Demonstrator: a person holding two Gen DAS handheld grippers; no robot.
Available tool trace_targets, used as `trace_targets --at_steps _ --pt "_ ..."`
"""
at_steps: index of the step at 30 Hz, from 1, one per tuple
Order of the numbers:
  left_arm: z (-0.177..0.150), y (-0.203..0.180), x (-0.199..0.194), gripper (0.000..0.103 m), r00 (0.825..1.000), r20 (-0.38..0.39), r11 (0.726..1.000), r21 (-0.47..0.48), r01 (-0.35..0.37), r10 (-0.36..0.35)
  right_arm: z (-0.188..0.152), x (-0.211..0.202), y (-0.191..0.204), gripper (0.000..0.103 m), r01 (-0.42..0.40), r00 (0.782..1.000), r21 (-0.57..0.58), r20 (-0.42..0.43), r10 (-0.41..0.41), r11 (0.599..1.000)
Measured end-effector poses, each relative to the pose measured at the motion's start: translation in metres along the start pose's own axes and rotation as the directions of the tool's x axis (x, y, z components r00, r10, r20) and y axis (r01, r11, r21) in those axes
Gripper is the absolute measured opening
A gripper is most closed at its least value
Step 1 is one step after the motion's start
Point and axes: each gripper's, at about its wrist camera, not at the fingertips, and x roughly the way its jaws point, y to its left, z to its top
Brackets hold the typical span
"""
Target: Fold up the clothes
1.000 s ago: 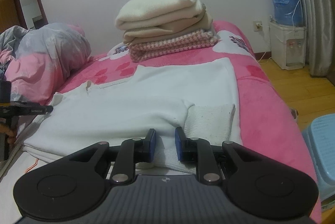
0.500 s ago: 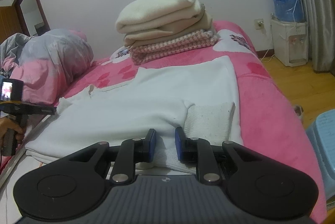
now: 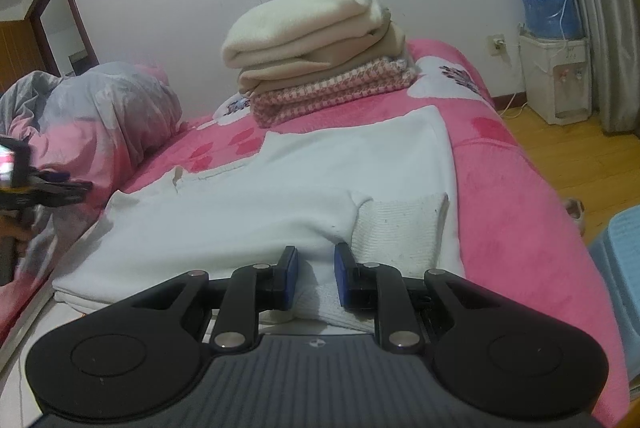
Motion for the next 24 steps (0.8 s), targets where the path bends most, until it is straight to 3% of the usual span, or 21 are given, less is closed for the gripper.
trace_targets --at_steps 4,5,8,11,14,18,21,24 --pt "-0.017 -0.001 -0.031 0.039 0.981 -0.034 0.980 0.063 0.190 -0.189 0.000 0.000 -0.001 0.021 -0.008 1.000 0.009 0.003 0.008 1.000" --pt "-0.021 -0.003 -0.032 0.028 0.975 -0.053 0.973 0.070 0.219 -0.216 -0.001 0.000 -0.001 0.021 -0.009 1.000 0.011 0.004 0.009 1.000" --pt "-0.031 -0.006 -0.029 0.008 0.945 -0.129 0.951 0.035 0.307 -0.301 -0.001 0.001 -0.002 0.021 -0.014 1.000 0.017 0.005 0.014 1.000" --pt "-0.046 -0.011 -0.022 0.000 0.911 -0.197 0.929 -0.009 0.369 -0.363 -0.001 0.001 -0.003 0.021 -0.019 1.000 0.023 0.006 0.019 1.000" --pt "-0.059 -0.010 0.000 0.000 0.916 -0.210 0.939 -0.029 0.342 -0.341 -0.001 0.001 -0.004 0.021 -0.022 1.000 0.027 0.006 0.022 0.999" --pt "-0.058 0.003 0.027 0.000 0.935 -0.260 0.971 -0.060 0.233 -0.240 -0.002 0.001 -0.004 0.021 -0.026 1.000 0.032 0.008 0.025 0.999" --pt "-0.044 0.007 0.021 0.000 0.948 -0.217 0.972 -0.086 0.217 -0.231 -0.002 0.001 -0.005 0.021 -0.032 0.999 0.040 0.010 0.032 0.999" --pt "-0.021 0.002 0.004 0.000 0.958 -0.106 0.962 -0.081 0.260 -0.268 -0.003 0.001 -0.006 0.021 -0.038 0.999 0.048 0.013 0.038 0.998"
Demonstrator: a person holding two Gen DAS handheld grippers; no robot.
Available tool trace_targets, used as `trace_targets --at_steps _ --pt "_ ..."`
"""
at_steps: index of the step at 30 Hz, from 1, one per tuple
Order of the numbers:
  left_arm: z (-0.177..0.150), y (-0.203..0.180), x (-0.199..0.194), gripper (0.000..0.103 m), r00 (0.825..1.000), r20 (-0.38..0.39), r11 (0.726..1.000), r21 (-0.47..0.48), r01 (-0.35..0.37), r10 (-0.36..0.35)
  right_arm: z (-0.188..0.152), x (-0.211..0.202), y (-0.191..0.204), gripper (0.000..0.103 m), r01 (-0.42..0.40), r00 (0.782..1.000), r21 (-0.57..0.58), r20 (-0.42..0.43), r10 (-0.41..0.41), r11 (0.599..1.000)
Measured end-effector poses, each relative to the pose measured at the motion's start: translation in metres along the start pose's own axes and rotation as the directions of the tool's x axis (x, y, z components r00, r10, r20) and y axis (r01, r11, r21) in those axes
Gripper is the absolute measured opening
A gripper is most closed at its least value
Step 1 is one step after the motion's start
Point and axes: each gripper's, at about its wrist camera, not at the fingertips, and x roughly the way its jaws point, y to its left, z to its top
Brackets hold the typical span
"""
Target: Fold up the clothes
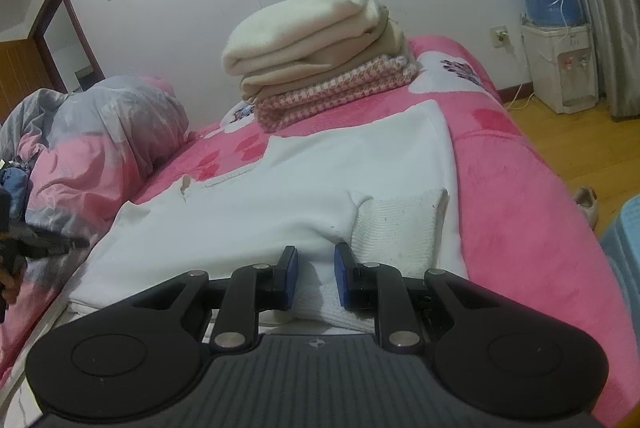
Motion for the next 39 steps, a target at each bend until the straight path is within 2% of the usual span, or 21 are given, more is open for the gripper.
trace_targets --at_steps 3,4,6,8,10,12,15,17,19,21,23,25,32,36,39 --pt "0.011 -0.018 0.015 0.000 0.997 0.010 0.997 0.035 0.073 -0.074 0.000 0.001 0.000 0.021 0.000 1.000 -0.001 -0.001 0.000 1.000" --pt "0.011 -0.024 0.026 0.000 0.997 0.001 0.996 0.046 0.078 -0.078 0.000 0.001 0.000 0.021 -0.001 1.000 0.001 -0.001 0.001 1.000" --pt "0.007 -0.026 0.054 0.000 1.000 -0.022 0.999 0.038 0.023 -0.022 0.000 0.001 0.000 0.021 -0.002 1.000 0.003 0.000 0.002 1.000" --pt "0.007 -0.017 0.070 0.000 0.999 -0.008 0.999 -0.009 -0.048 0.048 -0.001 0.000 0.000 0.021 -0.001 1.000 0.002 0.000 0.001 1.000" --pt "0.013 -0.005 0.072 0.000 0.998 -0.024 0.994 -0.092 -0.063 0.061 -0.001 0.001 0.000 0.021 -0.002 1.000 0.003 0.000 0.002 1.000" --pt "0.017 0.002 0.058 0.000 1.000 0.005 0.991 -0.134 -0.027 0.028 -0.001 0.001 -0.001 0.021 -0.006 1.000 0.006 0.000 0.006 1.000" --pt "0.020 -0.005 0.039 0.000 0.998 0.046 0.993 -0.108 0.055 -0.050 -0.001 0.001 -0.002 0.021 -0.009 1.000 0.008 0.001 0.009 1.000" --pt "0.020 -0.013 0.047 0.000 0.996 0.028 0.993 -0.087 0.083 -0.081 -0.001 0.001 -0.002 0.021 -0.010 1.000 0.010 0.003 0.010 1.000" --pt "0.024 -0.019 0.069 0.001 0.997 -0.005 0.993 -0.095 0.071 -0.072 -0.002 0.001 -0.002 0.021 -0.010 1.000 0.010 0.003 0.010 1.000" --pt "0.030 -0.017 0.089 0.001 1.000 -0.003 0.988 -0.153 0.021 -0.022 -0.002 0.001 -0.001 0.021 -0.009 1.000 0.009 0.003 0.009 1.000" --pt "0.038 -0.008 0.095 0.002 1.000 0.000 0.966 -0.258 0.001 -0.001 -0.002 0.001 -0.001 0.021 -0.008 1.000 0.007 0.003 0.008 1.000" --pt "0.042 0.001 0.089 0.002 1.000 0.001 0.949 -0.314 -0.011 0.011 -0.001 0.001 -0.001 0.021 -0.007 1.000 0.006 0.002 0.007 1.000" --pt "0.044 0.041 0.042 0.006 0.993 0.031 0.914 -0.394 -0.091 0.113 0.000 0.001 0.000 0.021 -0.002 1.000 0.001 -0.004 0.002 1.000" --pt "0.041 0.059 0.000 0.013 0.991 0.077 0.903 -0.425 -0.068 0.110 0.004 0.002 0.001 0.021 0.007 1.000 -0.004 -0.025 -0.007 1.000" --pt "0.036 0.069 -0.033 0.016 0.993 0.096 0.883 -0.469 -0.010 0.062 0.011 0.003 0.002 0.021 0.016 0.998 0.001 -0.064 -0.016 1.000"
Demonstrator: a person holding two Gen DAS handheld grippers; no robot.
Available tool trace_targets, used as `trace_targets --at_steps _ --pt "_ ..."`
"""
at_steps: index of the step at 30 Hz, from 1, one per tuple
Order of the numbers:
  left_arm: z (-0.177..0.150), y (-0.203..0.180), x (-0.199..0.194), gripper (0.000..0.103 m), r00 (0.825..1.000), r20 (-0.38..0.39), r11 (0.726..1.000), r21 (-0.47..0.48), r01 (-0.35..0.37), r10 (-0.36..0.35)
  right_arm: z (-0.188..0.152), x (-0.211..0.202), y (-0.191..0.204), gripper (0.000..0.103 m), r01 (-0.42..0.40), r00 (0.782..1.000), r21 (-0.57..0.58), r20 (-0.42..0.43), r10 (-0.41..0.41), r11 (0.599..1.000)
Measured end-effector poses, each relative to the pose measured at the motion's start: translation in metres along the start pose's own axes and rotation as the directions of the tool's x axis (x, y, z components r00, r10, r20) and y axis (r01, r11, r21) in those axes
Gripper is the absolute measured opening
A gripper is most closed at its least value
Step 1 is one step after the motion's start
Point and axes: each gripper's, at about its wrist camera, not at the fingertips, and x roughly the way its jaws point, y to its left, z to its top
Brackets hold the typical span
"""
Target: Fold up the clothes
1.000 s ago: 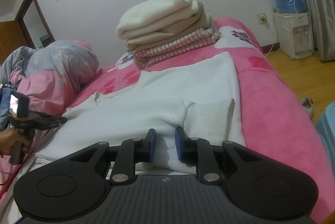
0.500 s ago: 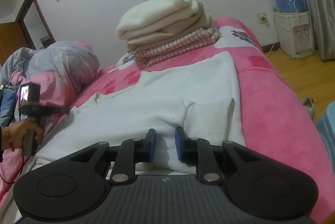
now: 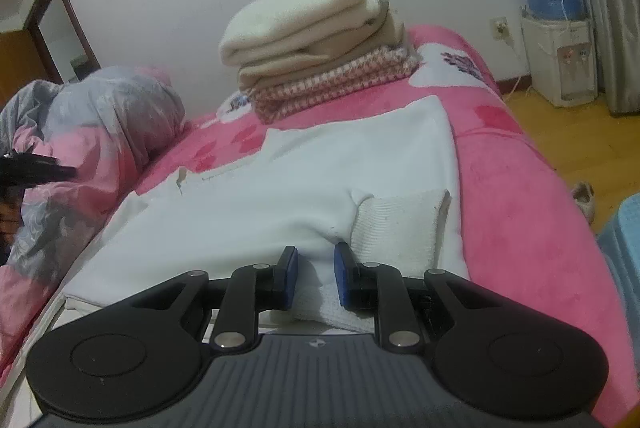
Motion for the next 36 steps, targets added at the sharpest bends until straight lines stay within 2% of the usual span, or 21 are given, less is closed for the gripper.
trace_targets --at_steps 3,5,7,8,10,12,13,14,16,17,19,22,25,27,29,31,34,36 --pt "0.002 0.017 -0.037 0.025 0.996 -0.007 0.993 -0.083 0.085 -0.086 0.012 -0.001 0.001 0.021 0.021 0.998 0.045 -0.059 -0.018 0.999" --pt "0.003 0.030 -0.058 0.035 0.989 -0.015 0.984 -0.107 0.143 -0.146 0.017 -0.004 0.004 0.021 0.044 0.995 0.085 -0.096 -0.035 0.995" --pt "-0.001 0.040 -0.084 0.035 0.980 -0.036 0.977 -0.099 0.189 -0.194 0.018 -0.013 0.009 0.024 0.067 0.991 0.115 -0.120 -0.053 0.991" --pt "-0.006 0.044 -0.099 0.037 0.976 -0.057 0.975 -0.075 0.207 -0.211 0.018 -0.019 0.012 0.031 0.080 0.989 0.128 -0.131 -0.063 0.989" --pt "-0.016 0.052 -0.128 0.041 0.963 -0.106 0.969 -0.026 0.245 -0.247 0.016 -0.037 0.021 0.037 0.096 0.987 0.159 -0.141 -0.074 0.983" --pt "-0.033 0.054 -0.150 0.048 0.936 -0.198 0.951 0.046 0.306 -0.292 0.011 -0.057 0.031 0.038 0.080 0.985 0.196 -0.164 -0.047 0.977" --pt "-0.045 0.052 -0.158 0.056 0.917 -0.246 0.937 0.075 0.340 -0.313 0.008 -0.067 0.037 0.038 0.058 0.982 0.211 -0.187 -0.018 0.976" --pt "-0.060 0.050 -0.165 0.061 0.892 -0.302 0.920 0.096 0.381 -0.338 0.004 -0.076 0.043 0.038 0.040 0.978 0.217 -0.210 0.007 0.975" --pt "-0.093 0.041 -0.176 0.062 0.843 -0.391 0.886 0.125 0.447 -0.370 -0.004 -0.091 0.059 0.038 0.014 0.965 0.194 -0.259 0.037 0.981" --pt "-0.115 0.034 -0.181 0.062 0.826 -0.420 0.874 0.136 0.466 -0.375 -0.009 -0.098 0.066 0.038 0.005 0.959 0.179 -0.281 0.047 0.984" --pt "-0.156 0.022 -0.188 0.062 0.811 -0.460 0.865 0.160 0.476 -0.361 -0.023 -0.111 0.082 0.038 0.004 0.952 0.133 -0.303 0.037 0.991" --pt "-0.205 0.005 -0.201 0.062 0.805 -0.482 0.859 0.181 0.479 -0.347 -0.052 -0.123 0.097 0.038 0.024 0.936 0.105 -0.353 0.014 0.994" --pt "-0.235 -0.009 -0.208 0.062 0.811 -0.479 0.864 0.187 0.468 -0.336 -0.086 -0.130 0.111 0.038 0.053 0.908 0.029 -0.417 -0.036 0.998" --pt "-0.247 -0.017 -0.208 0.062 0.822 -0.493 0.891 0.182 0.416 -0.284 -0.110 -0.134 0.122 0.037 0.073 0.888 -0.042 -0.453 -0.084 0.996" --pt "-0.255 -0.021 -0.208 0.063 0.826 -0.517 0.923 0.160 0.351 -0.224 -0.135 -0.148 0.138 0.038 0.076 0.888 -0.132 -0.442 -0.128 0.988" --pt "-0.262 -0.022 -0.206 0.068 0.824 -0.538 0.945 0.140 0.296 -0.178 -0.157 -0.161 0.161 0.044 0.048 0.880 -0.269 -0.445 -0.168 0.962" --pt "-0.274 -0.028 -0.209 0.072 0.843 -0.521 0.954 0.165 0.251 -0.132 -0.184 -0.179 0.202 0.046 -0.017 0.866 -0.518 -0.435 -0.246 0.855" --pt "-0.279 -0.036 -0.216 0.081 0.866 -0.489 0.949 0.212 0.235 -0.106 -0.182 -0.183 0.210 0.046 -0.051 0.852 -0.517 -0.469 -0.233 0.855"
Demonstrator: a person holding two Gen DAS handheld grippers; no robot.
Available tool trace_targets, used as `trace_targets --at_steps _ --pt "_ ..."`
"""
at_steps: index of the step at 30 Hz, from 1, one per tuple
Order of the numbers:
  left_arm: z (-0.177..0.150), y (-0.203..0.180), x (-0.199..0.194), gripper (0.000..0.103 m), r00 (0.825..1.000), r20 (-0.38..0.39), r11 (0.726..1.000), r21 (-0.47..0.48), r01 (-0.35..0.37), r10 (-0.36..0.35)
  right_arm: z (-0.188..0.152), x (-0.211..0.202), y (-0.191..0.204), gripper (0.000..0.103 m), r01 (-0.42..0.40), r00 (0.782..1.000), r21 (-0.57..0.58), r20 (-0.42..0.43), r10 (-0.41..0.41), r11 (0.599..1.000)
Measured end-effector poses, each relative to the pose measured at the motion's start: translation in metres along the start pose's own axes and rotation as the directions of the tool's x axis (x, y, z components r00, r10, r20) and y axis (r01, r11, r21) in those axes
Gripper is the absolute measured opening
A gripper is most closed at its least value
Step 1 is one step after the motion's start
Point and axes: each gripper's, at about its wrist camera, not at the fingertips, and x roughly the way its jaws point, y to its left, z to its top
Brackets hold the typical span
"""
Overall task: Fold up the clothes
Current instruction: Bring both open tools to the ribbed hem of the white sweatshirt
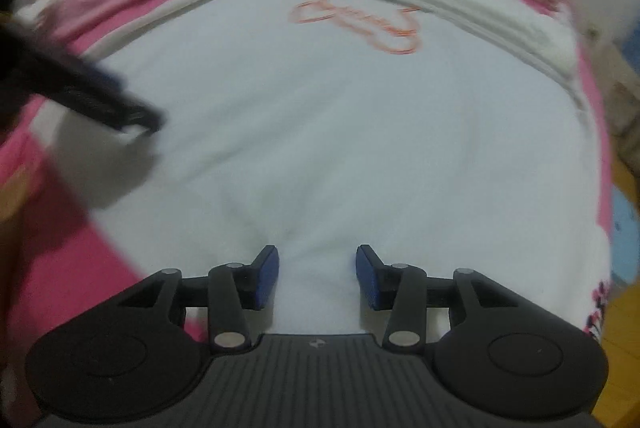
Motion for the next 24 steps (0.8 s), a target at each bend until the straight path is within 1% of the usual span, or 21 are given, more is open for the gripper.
trace_targets --at_steps 1,3,5,6,8,10,12,13,14,15,16,18,24 --pt "-0.003 -0.004 -0.001 0.084 1.000 0.008 1.000 0.010 -0.014 0.014 0.002 -0.003 0.000 0.046 -0.014 1.000 0.013 -0.008 0.014 1.000" --pt "-0.008 -0.010 -0.002 0.090 0.999 0.024 0.999 0.023 -0.037 0.036 0.009 -0.010 -0.006 0.045 -0.023 1.000 0.072 0.021 0.021 0.997" --pt "-0.011 -0.011 -0.003 0.098 0.998 0.032 0.998 0.019 -0.055 0.054 0.014 -0.012 -0.008 0.045 -0.004 0.998 0.114 0.056 -0.003 0.993" --pt "-0.011 -0.011 -0.002 0.099 0.998 0.030 0.998 0.012 -0.060 0.059 0.015 -0.011 -0.008 0.045 0.015 0.998 0.124 0.063 -0.023 0.992" --pt "-0.010 -0.008 0.001 0.103 0.998 0.013 0.998 -0.031 -0.056 0.057 0.015 -0.008 -0.011 0.046 0.045 0.996 0.148 0.065 -0.055 0.988" --pt "-0.010 -0.003 0.004 0.103 0.999 -0.006 0.996 -0.076 -0.046 0.046 0.013 -0.005 -0.015 0.047 0.071 0.995 0.160 0.060 -0.081 0.985" --pt "-0.011 -0.002 0.005 0.103 0.999 -0.011 0.995 -0.087 -0.043 0.043 0.013 -0.003 -0.015 0.050 0.099 0.992 0.147 0.064 -0.109 0.984" --pt "-0.011 -0.003 0.005 0.103 0.999 -0.010 0.995 -0.085 -0.045 0.044 0.012 -0.002 -0.016 0.056 0.102 0.991 0.147 0.072 -0.113 0.984" --pt "-0.012 -0.004 0.005 0.103 0.999 -0.007 0.996 -0.080 -0.047 0.047 0.012 -0.002 -0.018 0.065 0.104 0.990 0.148 0.078 -0.116 0.984" --pt "-0.013 -0.005 0.005 0.103 0.999 -0.005 0.996 -0.076 -0.050 0.050 0.011 -0.001 -0.019 0.069 0.106 0.989 0.151 0.082 -0.120 0.983" --pt "-0.013 -0.006 0.005 0.103 0.999 -0.003 0.996 -0.071 -0.052 0.052 0.010 0.000 -0.020 0.071 0.107 0.989 0.157 0.080 -0.121 0.982" --pt "-0.013 -0.006 0.005 0.103 0.999 -0.003 0.996 -0.072 -0.055 0.055 0.009 0.010 -0.024 0.072 0.102 0.992 0.175 0.058 -0.114 0.979" --pt "-0.012 -0.006 0.006 0.103 0.998 -0.002 0.996 -0.069 -0.057 0.057 0.004 0.015 -0.022 0.084 0.093 0.993 0.195 0.048 -0.104 0.976"
